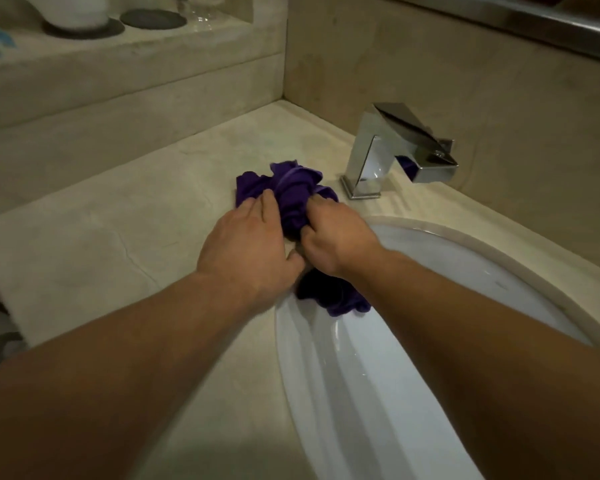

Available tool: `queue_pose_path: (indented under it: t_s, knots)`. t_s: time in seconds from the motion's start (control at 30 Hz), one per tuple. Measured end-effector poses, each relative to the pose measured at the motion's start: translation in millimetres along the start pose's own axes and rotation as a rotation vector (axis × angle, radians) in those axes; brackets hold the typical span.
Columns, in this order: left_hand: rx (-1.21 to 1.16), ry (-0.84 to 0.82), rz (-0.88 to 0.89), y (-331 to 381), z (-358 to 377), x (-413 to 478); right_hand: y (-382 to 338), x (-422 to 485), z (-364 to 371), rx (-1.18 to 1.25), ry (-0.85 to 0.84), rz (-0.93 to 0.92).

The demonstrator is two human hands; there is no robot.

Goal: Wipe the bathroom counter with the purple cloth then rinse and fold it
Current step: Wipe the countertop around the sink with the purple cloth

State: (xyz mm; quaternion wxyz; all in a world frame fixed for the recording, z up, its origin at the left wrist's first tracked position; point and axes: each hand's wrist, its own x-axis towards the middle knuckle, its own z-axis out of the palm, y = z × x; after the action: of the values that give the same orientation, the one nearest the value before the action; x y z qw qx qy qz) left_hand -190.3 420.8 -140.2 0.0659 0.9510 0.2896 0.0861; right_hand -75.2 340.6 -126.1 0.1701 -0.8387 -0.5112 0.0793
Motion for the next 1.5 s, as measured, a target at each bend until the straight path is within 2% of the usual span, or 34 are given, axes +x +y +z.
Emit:
queue_pose_path:
  t_s: [0.13,0.37,0.57,0.67,0.73,0.83,0.93,1.03,1.13,1.27,1.37,1.5]
  knots:
    - [-0.052,-0.003,0.017,-6,-3,1,5,2,1,-0.031,-0.053,-0.031]
    - [-0.231,-0.099,0.069,10,-2,20,37,-20,-16,-0.117,-0.083,0.049]
    - [-0.348,-0.206,0.114,41,1,42,85,-45,-58,-0.156,-0.089,0.264]
    - [-0.282,-0.196,0.117,39,2,51,89,-42,-61,-0.136,-0.067,0.334]
    - [-0.215,-0.11,0.087,37,4,51,84,-35,-57,-0.115,-0.085,0.365]
    - [-0.133,-0.063,0.026,37,8,56,82,-23,-49,-0.129,-0.152,0.358]
    - [-0.111,-0.096,0.104,38,13,66,89,-8,-46,-0.102,-0.165,0.377]
    - [-0.238,-0.203,0.158,27,8,85,92,0,-50,-0.011,-0.167,0.309]
    - [-0.389,-0.285,0.123,22,1,104,98,4,-50,0.119,-0.114,0.228]
    - [-0.504,-0.288,0.095,25,9,115,111,17,-46,0.397,-0.102,0.288]
    - [-0.505,-0.274,0.08,24,10,119,110,21,-49,0.354,-0.191,0.343]
    - [-0.488,-0.258,0.081,29,9,113,106,12,-49,0.193,-0.117,0.344]
